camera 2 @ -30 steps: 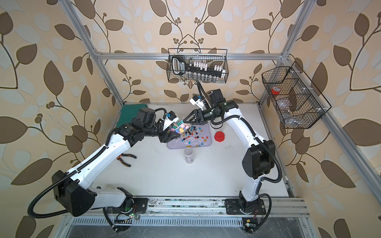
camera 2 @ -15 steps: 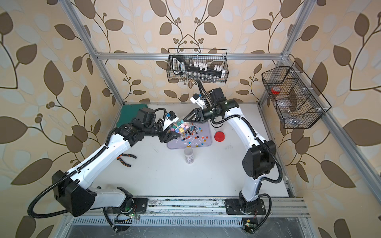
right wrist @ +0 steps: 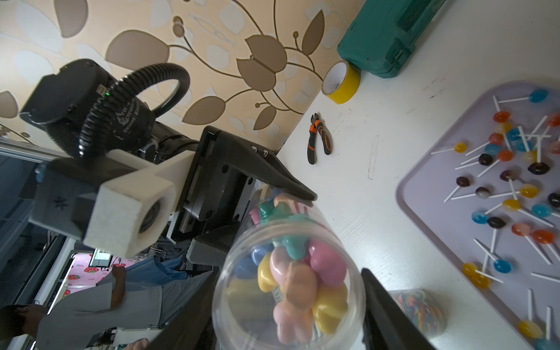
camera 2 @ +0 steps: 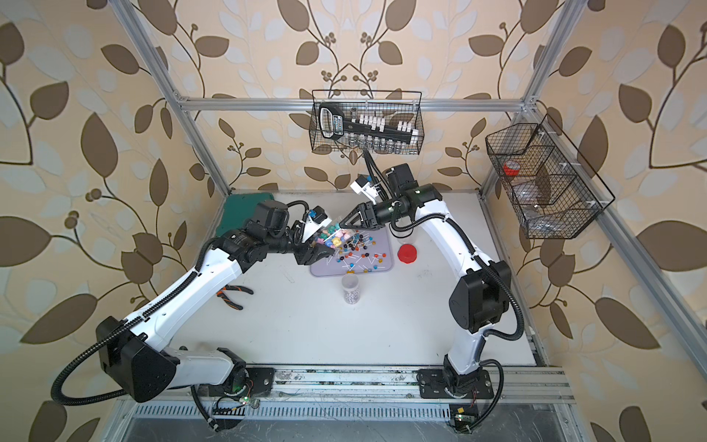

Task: Pour the candies out of the jar
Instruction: Unscrew the lid from the jar.

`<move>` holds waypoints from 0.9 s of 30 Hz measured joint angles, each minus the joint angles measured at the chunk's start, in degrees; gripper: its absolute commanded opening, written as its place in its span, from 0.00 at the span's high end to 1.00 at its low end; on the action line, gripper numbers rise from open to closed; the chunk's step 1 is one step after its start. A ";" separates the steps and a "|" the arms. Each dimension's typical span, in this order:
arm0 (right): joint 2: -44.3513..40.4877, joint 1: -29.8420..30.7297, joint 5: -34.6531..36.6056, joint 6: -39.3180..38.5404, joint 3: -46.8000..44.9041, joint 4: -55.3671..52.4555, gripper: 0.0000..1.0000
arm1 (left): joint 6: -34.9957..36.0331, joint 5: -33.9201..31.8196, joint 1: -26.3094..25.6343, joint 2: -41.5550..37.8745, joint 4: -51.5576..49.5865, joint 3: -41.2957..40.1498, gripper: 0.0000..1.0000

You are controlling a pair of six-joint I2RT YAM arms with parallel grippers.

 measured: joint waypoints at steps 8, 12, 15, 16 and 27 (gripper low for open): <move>0.00 0.00 0.94 -0.66 0.11 -0.28 0.27 | 0.02 0.00 0.00 0.00 -0.09 0.00 0.44; 0.00 0.00 1.31 -0.98 0.15 -0.28 0.30 | 0.02 -0.04 0.00 0.00 -0.13 0.00 0.44; 0.00 0.00 1.44 -1.18 0.31 -0.33 0.30 | 0.00 -0.04 0.00 0.00 -0.13 0.00 0.44; 0.00 0.00 1.57 -1.25 0.46 -0.37 0.30 | 0.00 -0.04 0.00 0.00 -0.13 0.00 0.44; -0.15 0.02 1.95 -2.54 0.70 -0.37 0.46 | -0.02 -0.24 0.00 0.00 -0.02 0.00 0.44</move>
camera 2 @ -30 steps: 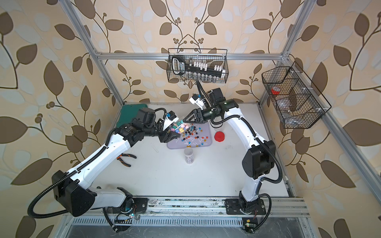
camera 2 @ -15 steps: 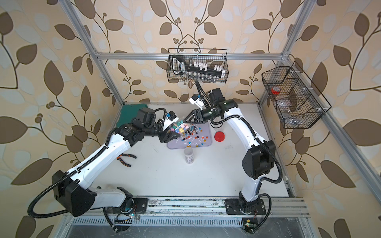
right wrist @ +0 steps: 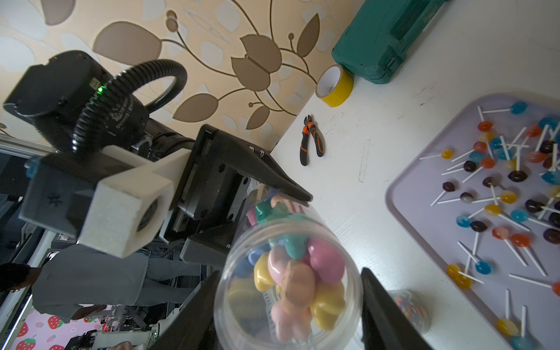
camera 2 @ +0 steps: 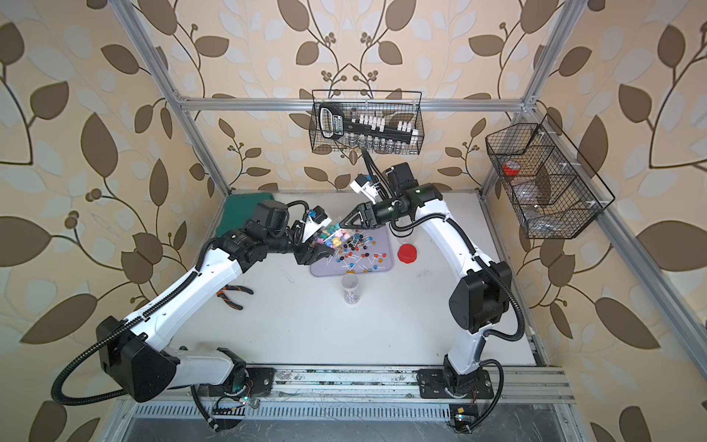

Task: Pour the candies out of the jar
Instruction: Unscrew the lid from the jar.

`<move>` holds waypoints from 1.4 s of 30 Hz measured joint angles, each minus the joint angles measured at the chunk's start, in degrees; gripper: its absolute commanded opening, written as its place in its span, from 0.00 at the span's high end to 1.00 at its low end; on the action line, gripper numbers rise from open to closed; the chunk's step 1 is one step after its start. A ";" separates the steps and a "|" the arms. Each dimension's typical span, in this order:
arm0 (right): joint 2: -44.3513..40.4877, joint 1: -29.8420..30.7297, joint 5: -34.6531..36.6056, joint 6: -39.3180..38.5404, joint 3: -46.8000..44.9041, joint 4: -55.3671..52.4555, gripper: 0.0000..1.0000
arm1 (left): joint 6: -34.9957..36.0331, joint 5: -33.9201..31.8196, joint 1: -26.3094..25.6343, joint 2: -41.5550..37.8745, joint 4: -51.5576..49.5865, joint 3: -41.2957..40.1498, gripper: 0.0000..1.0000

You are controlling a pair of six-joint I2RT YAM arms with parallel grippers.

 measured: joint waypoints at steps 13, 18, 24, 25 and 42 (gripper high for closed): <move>-6.69 -1.79 -7.48 -6.67 -14.73 14.21 0.50 | -0.55 2.73 -0.39 0.17 -0.85 0.00 0.45; -8.07 -3.23 -10.75 -7.61 -18.60 19.87 0.50 | -1.81 4.44 -0.39 0.70 -0.13 0.00 0.45; -10.40 -5.01 -13.38 -6.36 -20.81 25.97 0.47 | -2.78 6.56 -0.55 0.72 3.02 0.00 0.45; -10.82 -5.20 -13.53 -5.86 -21.24 26.93 0.46 | -2.95 6.71 -0.68 0.72 3.39 0.00 0.44; -14.62 -10.32 -5.42 5.75 -24.96 34.18 0.41 | -3.54 5.97 0.09 0.72 4.15 0.00 0.44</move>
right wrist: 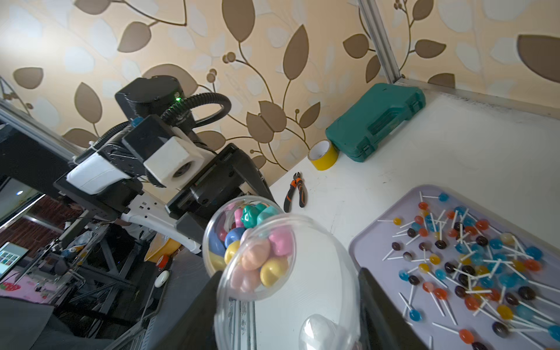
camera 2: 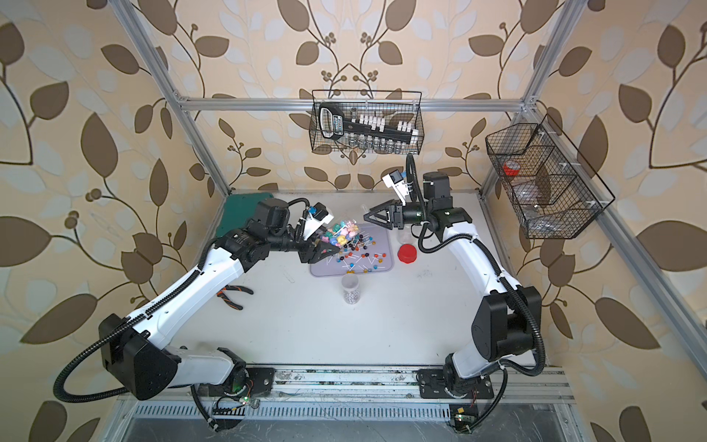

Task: Pour the candies out of the jar
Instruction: Unscrew the lid from the jar, then place the lid at the center of the board.

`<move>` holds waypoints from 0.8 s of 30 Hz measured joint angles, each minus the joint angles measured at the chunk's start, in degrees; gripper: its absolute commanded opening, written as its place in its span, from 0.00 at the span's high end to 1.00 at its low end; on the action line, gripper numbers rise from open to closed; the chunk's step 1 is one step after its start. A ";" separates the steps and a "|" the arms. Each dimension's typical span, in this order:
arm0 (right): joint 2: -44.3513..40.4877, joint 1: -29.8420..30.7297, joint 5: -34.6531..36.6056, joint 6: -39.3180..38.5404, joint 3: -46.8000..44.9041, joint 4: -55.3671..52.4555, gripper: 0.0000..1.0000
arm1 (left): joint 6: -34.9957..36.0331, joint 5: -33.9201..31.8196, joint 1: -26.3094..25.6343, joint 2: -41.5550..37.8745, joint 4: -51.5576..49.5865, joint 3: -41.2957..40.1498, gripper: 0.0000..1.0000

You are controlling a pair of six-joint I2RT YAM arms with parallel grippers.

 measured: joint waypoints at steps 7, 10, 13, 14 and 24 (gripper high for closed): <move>-7.02 -0.83 19.63 1.66 -5.95 -8.13 0.35 | 0.72 -1.92 0.00 0.02 -1.75 0.00 0.44; -11.04 -0.50 30.36 2.27 -10.32 -12.98 0.35 | 1.05 -2.34 0.00 0.02 -1.95 0.00 0.44; -14.45 0.72 40.50 3.78 -15.87 -16.48 0.35 | 1.51 -2.91 0.00 0.09 -1.97 0.00 0.44; -15.45 1.40 43.45 4.52 -17.99 -17.27 0.34 | 1.64 -2.99 0.00 0.17 -1.99 0.00 0.44; -18.69 6.08 61.11 11.65 -35.47 -17.88 0.34 | 2.47 -4.28 0.00 2.78 -2.89 0.00 0.44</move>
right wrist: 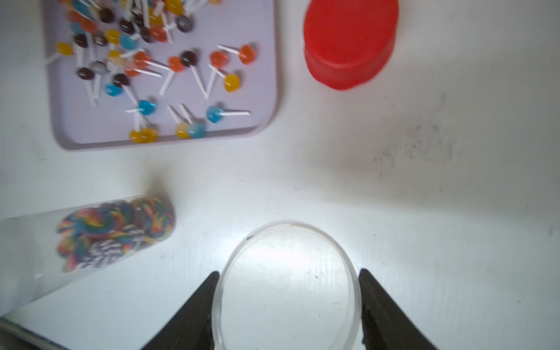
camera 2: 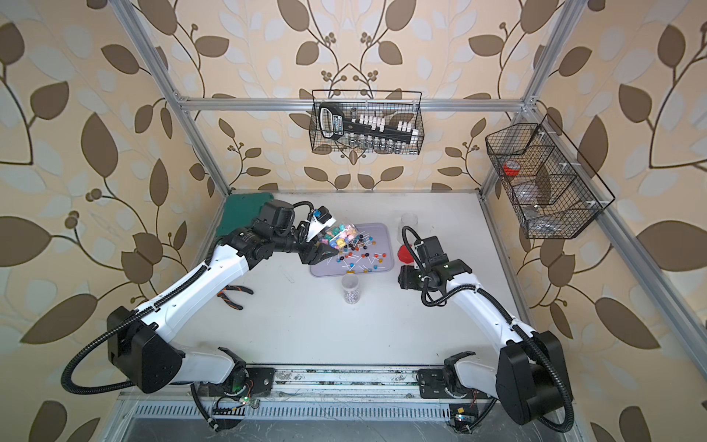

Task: Pour the candies out of the jar
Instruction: Place the lid at the center of the board.

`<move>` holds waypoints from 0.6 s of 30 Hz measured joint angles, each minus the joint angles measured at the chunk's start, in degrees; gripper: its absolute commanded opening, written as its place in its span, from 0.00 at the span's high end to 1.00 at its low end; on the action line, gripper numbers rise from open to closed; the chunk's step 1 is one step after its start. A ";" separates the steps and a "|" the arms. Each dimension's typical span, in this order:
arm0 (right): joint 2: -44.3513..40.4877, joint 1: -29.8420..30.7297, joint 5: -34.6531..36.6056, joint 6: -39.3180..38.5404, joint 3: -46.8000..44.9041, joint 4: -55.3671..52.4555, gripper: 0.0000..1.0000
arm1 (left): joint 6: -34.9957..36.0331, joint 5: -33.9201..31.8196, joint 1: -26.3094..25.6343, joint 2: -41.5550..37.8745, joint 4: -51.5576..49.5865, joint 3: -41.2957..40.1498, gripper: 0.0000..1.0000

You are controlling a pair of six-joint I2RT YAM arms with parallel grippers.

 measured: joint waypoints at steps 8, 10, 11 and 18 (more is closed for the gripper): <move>1.75 0.00 5.64 2.12 -5.55 6.62 0.34 | 0.59 -1.09 0.00 2.05 -0.85 0.00 0.44; 2.95 0.00 6.47 2.25 -5.64 8.33 0.32 | 0.68 -1.73 0.00 2.78 -0.96 0.00 0.44; 3.78 0.00 6.86 2.27 -5.64 9.33 0.32 | 0.74 -2.01 0.00 3.26 -1.03 0.00 0.44; 8.83 0.00 9.22 1.81 -5.64 13.11 0.19 | 0.96 -3.30 0.00 8.31 -1.68 0.00 0.44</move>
